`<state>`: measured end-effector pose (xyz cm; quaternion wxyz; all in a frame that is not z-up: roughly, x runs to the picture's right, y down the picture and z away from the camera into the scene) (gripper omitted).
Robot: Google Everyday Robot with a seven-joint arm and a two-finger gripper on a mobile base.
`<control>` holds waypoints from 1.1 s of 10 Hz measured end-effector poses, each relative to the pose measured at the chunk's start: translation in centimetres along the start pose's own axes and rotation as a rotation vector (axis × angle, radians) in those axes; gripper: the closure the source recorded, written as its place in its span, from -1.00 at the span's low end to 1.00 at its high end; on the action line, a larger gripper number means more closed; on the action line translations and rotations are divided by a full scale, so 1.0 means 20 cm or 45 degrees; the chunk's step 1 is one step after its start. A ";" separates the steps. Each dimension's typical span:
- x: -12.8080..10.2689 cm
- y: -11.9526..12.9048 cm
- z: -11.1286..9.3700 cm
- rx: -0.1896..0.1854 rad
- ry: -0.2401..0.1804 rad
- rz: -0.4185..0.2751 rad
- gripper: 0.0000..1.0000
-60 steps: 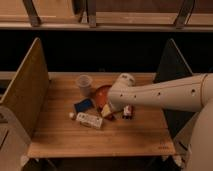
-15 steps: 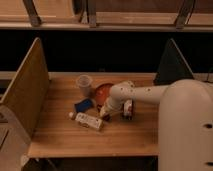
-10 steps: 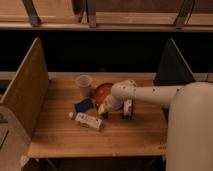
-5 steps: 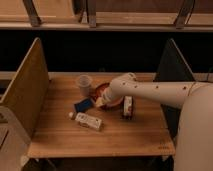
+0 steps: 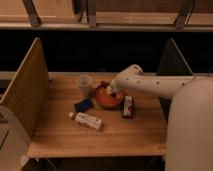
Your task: Place the pepper in the ceramic bowl
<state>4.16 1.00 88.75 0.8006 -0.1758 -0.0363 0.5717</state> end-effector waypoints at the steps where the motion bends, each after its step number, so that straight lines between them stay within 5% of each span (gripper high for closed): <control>1: -0.02 0.01 0.05 -0.003 0.000 -0.026 1.00; 3: -0.03 0.03 0.05 -0.007 0.001 -0.030 0.88; 11: -0.02 0.01 0.05 -0.003 0.001 -0.029 -0.59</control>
